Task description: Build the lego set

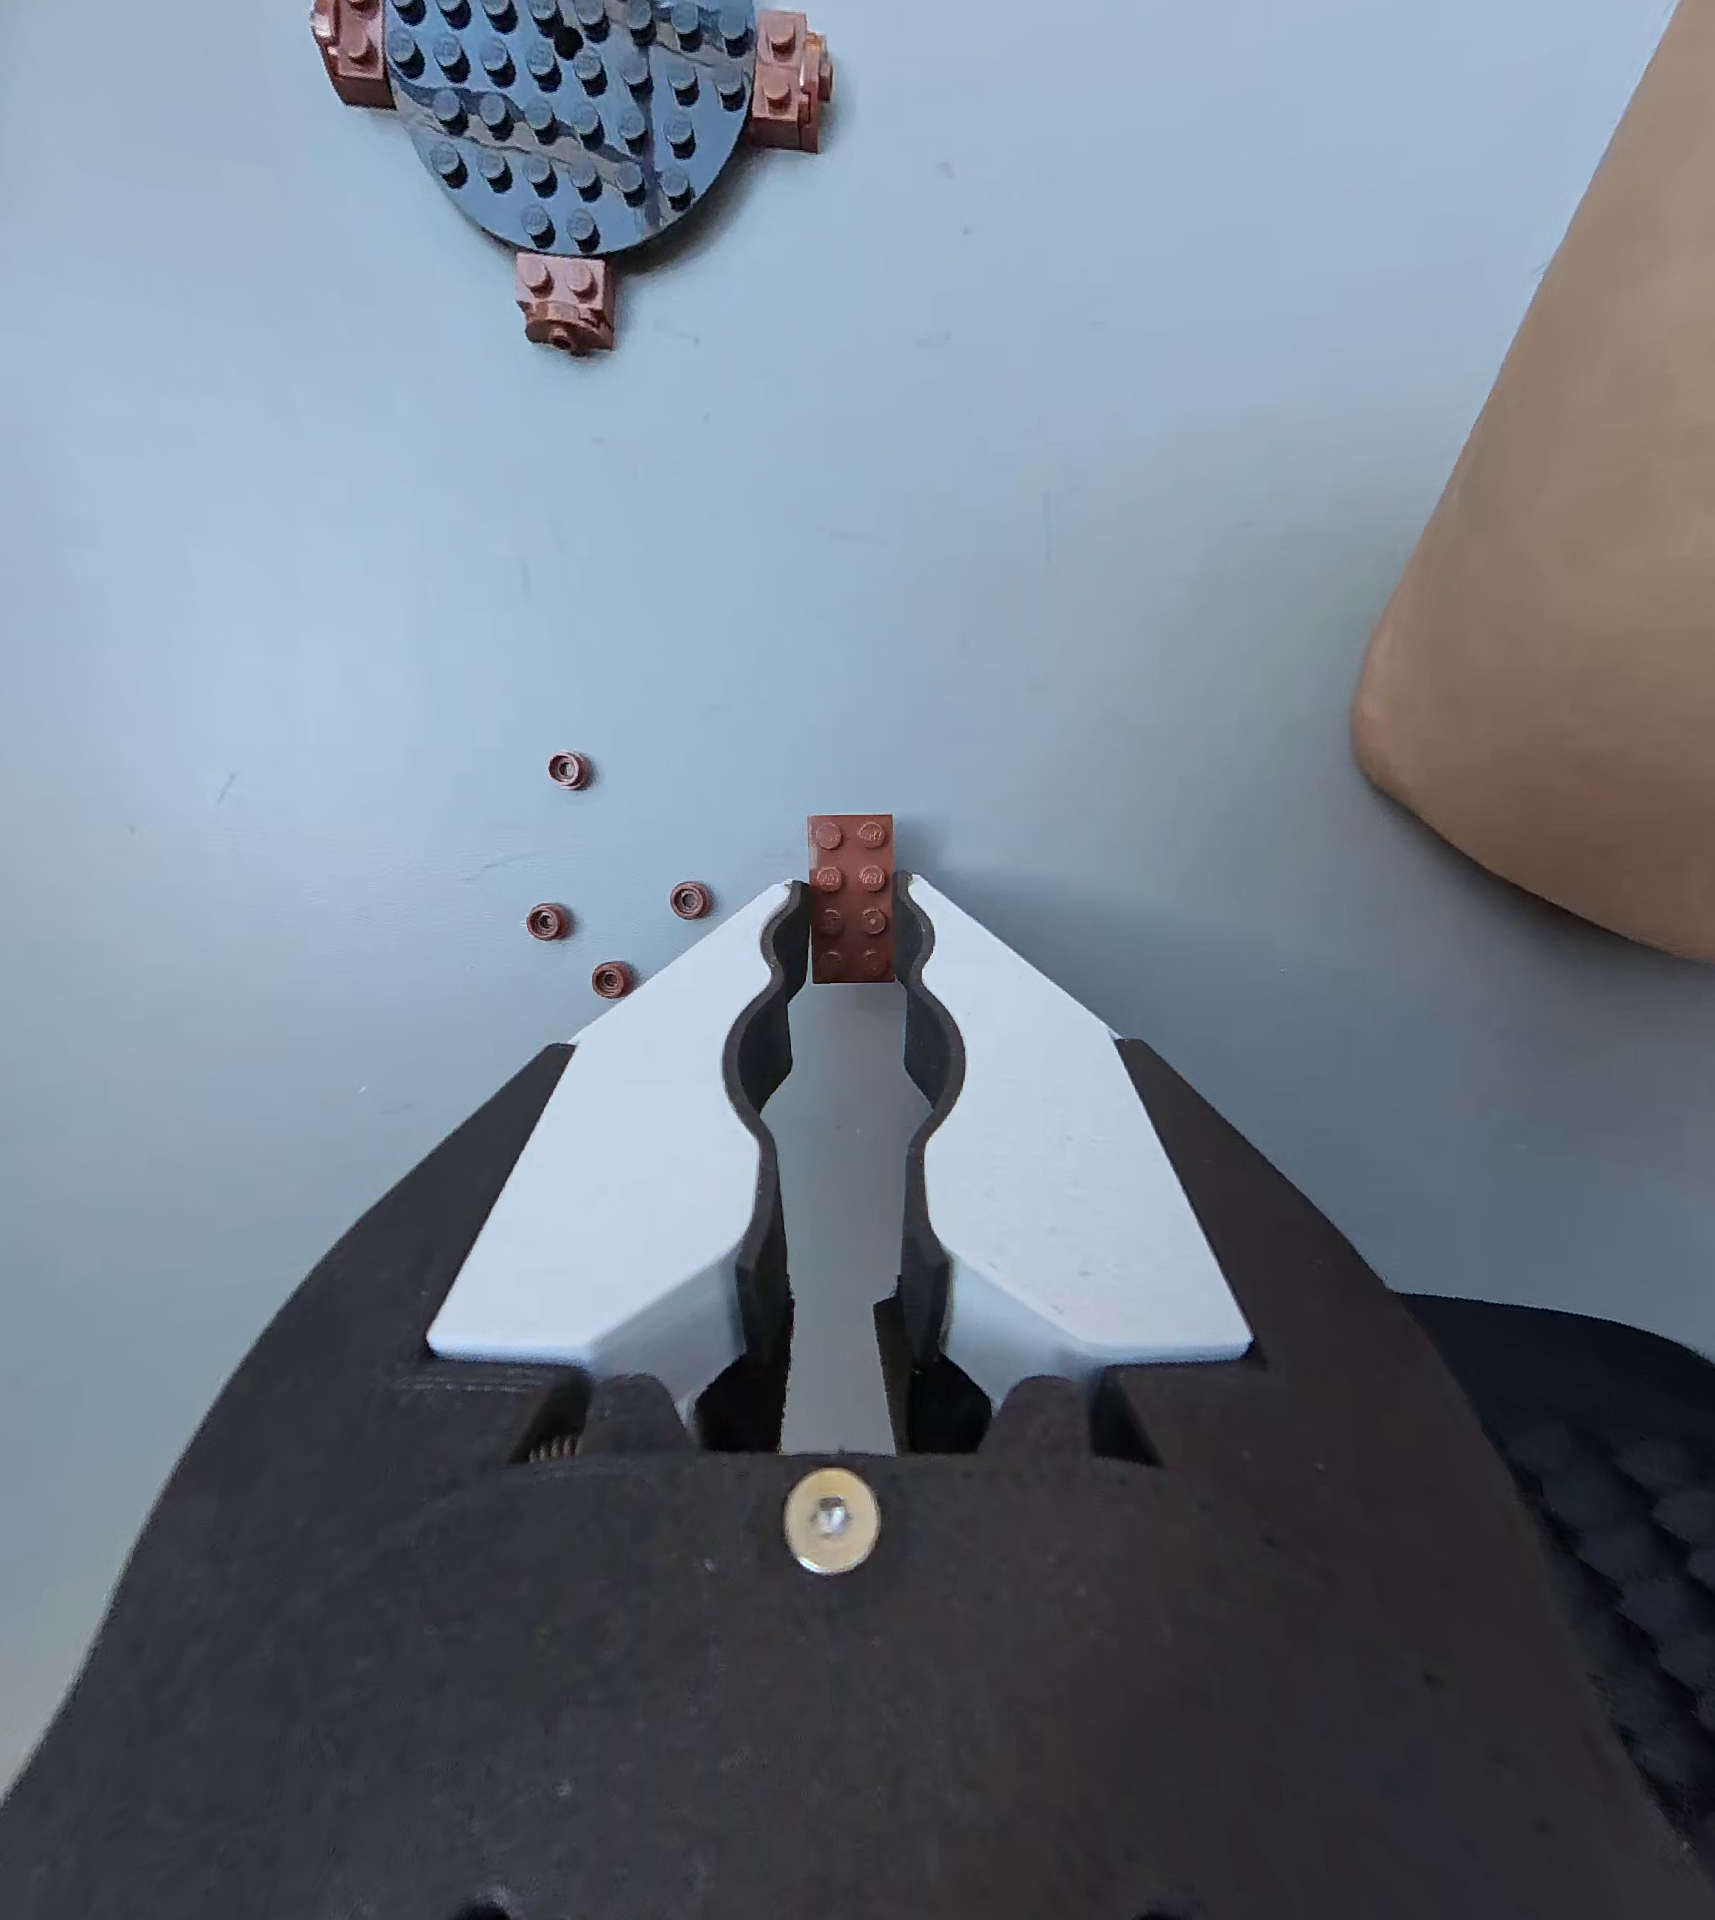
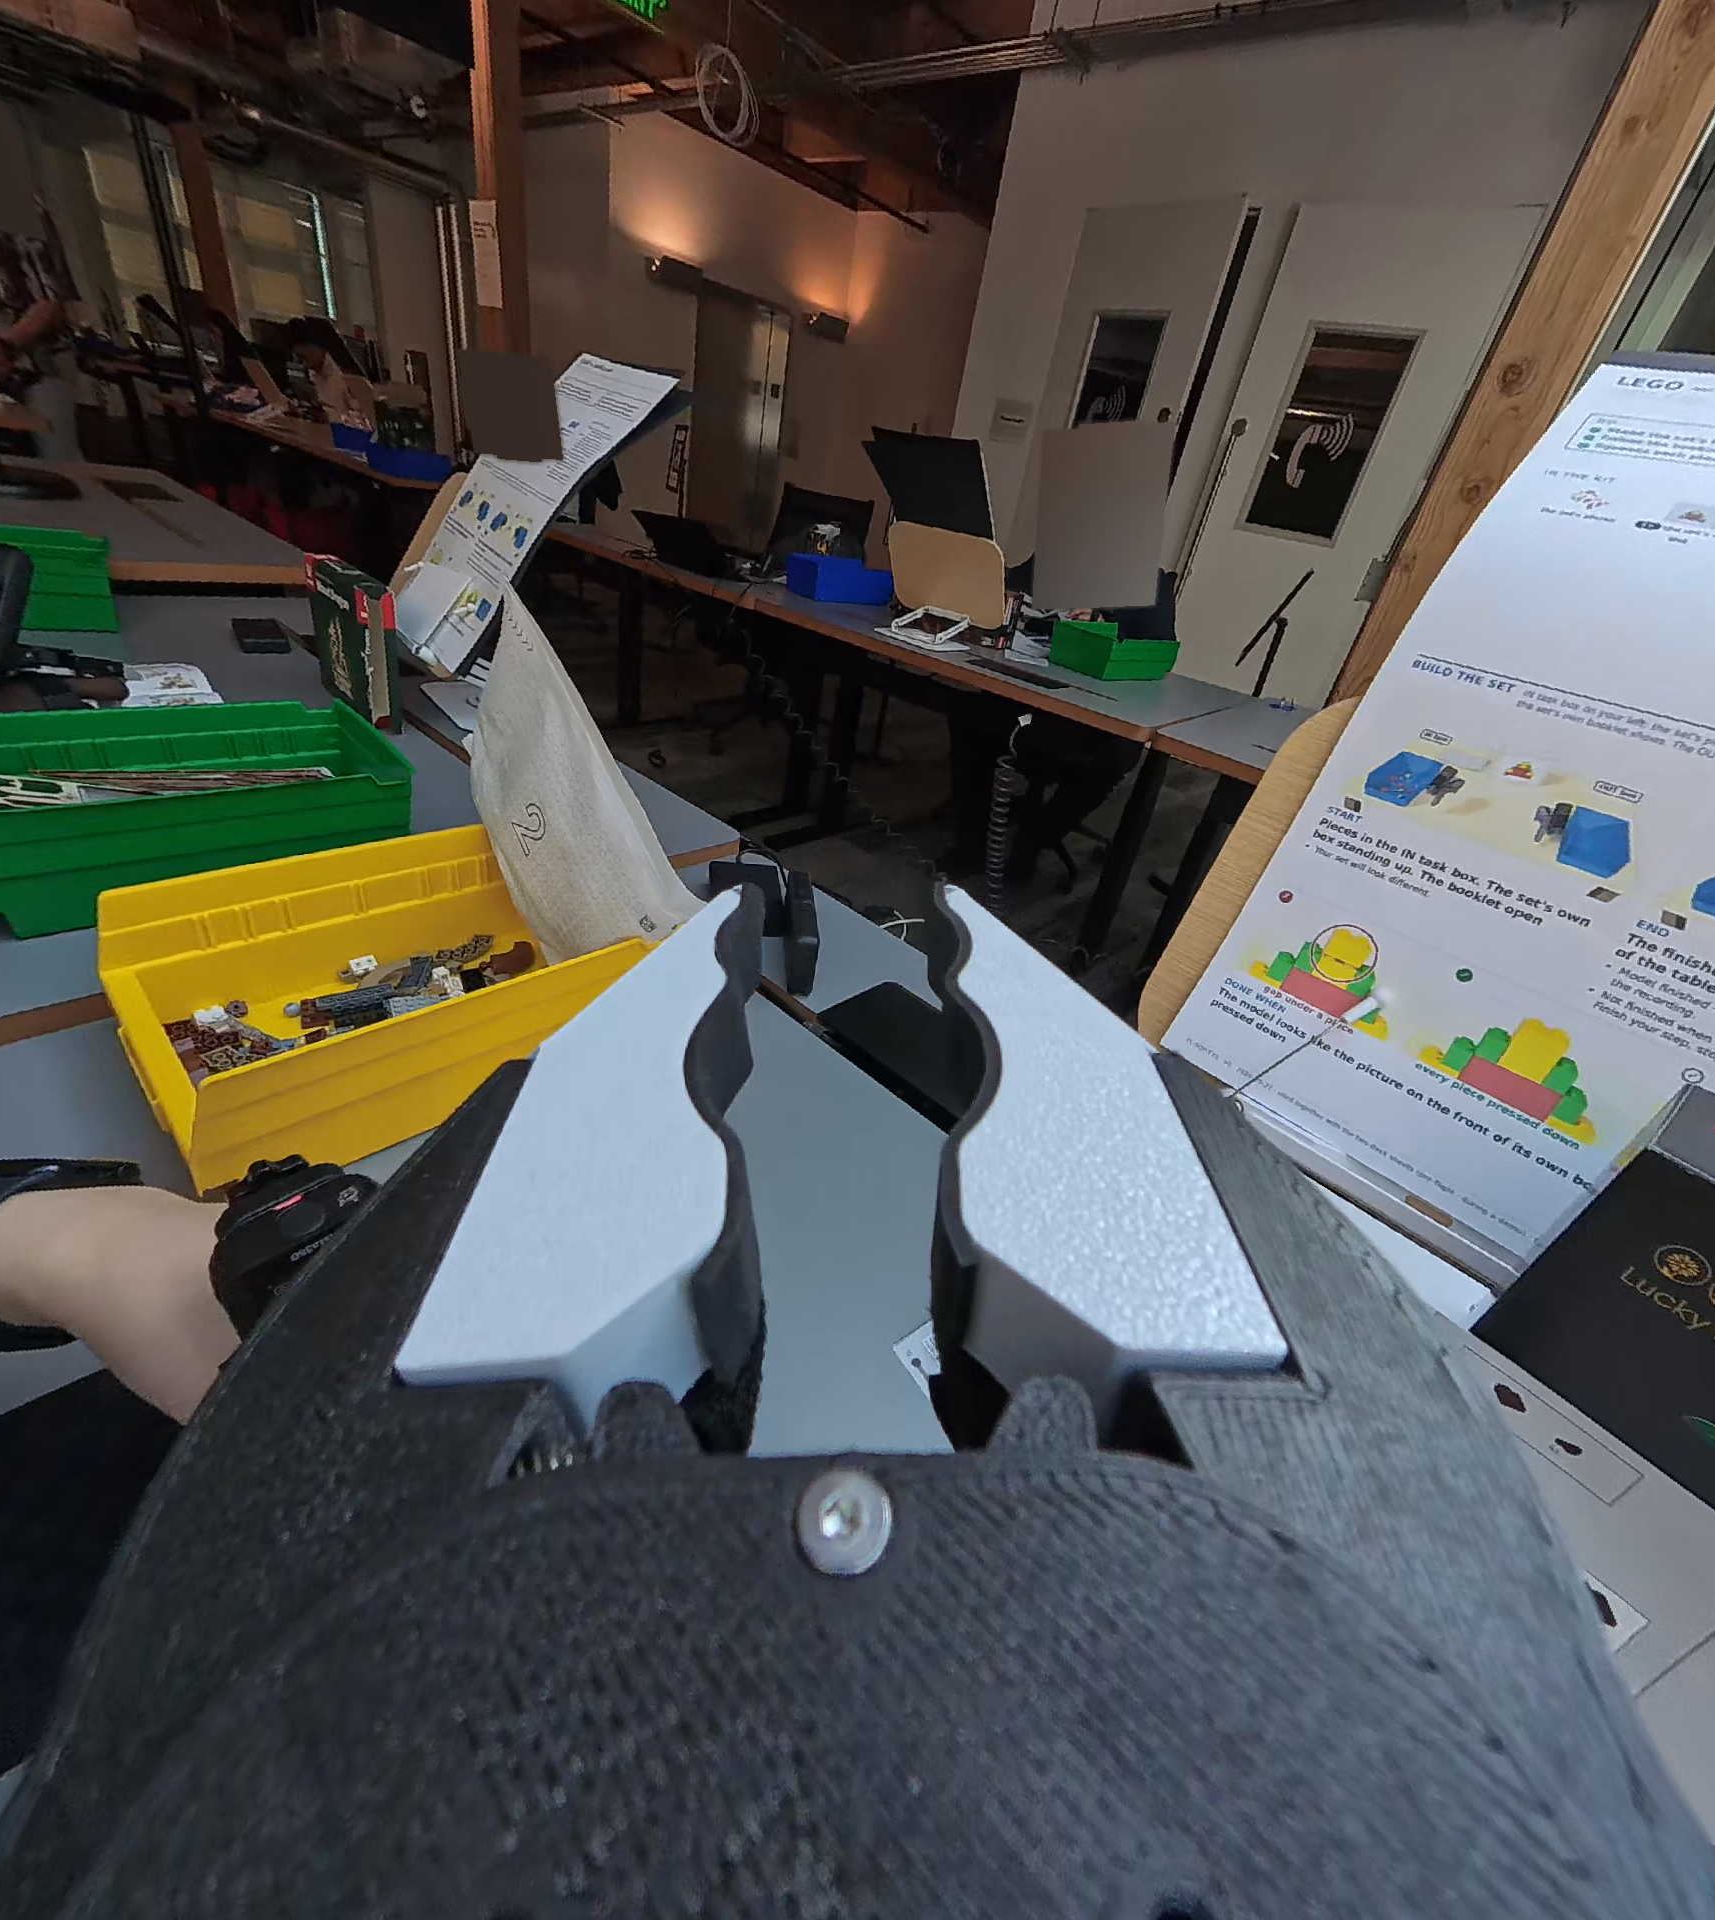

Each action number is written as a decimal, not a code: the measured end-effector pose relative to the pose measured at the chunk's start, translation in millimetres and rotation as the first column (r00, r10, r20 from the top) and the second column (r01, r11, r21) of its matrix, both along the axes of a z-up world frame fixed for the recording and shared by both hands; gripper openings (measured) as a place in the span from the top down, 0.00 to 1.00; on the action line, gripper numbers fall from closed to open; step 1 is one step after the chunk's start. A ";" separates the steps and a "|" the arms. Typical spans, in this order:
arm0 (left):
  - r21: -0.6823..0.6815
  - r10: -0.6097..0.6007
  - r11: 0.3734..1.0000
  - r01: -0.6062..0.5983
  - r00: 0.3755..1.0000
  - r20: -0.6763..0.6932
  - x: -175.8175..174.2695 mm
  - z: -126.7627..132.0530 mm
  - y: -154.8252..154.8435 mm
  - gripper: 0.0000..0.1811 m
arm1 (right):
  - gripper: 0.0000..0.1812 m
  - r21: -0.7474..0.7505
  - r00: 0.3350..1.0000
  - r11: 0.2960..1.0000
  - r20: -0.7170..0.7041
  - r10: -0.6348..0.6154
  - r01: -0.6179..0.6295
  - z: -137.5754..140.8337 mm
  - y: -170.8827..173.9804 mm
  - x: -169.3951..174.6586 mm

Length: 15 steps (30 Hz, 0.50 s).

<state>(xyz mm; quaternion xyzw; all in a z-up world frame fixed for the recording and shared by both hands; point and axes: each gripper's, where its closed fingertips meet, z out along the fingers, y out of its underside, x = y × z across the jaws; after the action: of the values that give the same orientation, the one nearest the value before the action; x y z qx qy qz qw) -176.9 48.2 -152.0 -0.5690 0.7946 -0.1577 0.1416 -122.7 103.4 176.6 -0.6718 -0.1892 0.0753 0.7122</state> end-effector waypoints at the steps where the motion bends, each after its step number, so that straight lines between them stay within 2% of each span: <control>1: 0.008 -0.009 1.000 0.009 1.000 -0.005 -0.9 -1.9 -0.6 0.93 | 0.83 0.000 1.000 1.000 -0.005 -0.001 0.001 -0.2 -0.1 1.2; 6: -0.015 0.008 1.000 -0.008 1.000 -0.011 -4.4 -8.3 -3.4 0.88 | 0.83 0.018 1.000 1.000 -0.022 0.007 -0.007 3.1 -3.9 2.6; 8: -0.046 0.045 0.998 -0.043 0.998 0.035 -6.1 5.3 1.7 0.86 | 0.83 0.030 1.000 1.000 -0.021 0.010 -0.010 5.0 -5.8 2.3; 10: -0.103 0.112 0.990 -0.100 0.987 0.119 -13.8 36.1 12.2 0.86 | 0.83 0.039 1.000 0.999 -0.020 0.022 -0.021 6.2 -7.8 1.0; 12: -0.103 0.214 0.975 -0.195 0.950 0.229 -34.4 81.6 40.2 0.84 | 0.83 0.047 0.999 0.999 -0.023 0.028 -0.026 7.5 -8.4 0.6; 14: -0.043 0.350 0.931 -0.362 0.855 0.382 -72.4 139.5 89.5 0.82 | 0.83 0.054 0.999 0.998 -0.029 0.029 -0.028 9.2 -7.5 0.5; 15: -0.010 0.426 0.880 -0.475 0.779 0.460 -100.5 169.8 119.3 0.83 | 0.83 0.055 0.999 0.998 -0.031 0.032 -0.030 10.0 -6.6 -0.4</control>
<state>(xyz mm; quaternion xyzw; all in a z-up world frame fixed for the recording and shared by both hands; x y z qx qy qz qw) -277.3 167.6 17.8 -0.6820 0.5878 -0.2034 0.3848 -123.1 96.7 186.6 -0.6477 -0.1902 0.0917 0.7321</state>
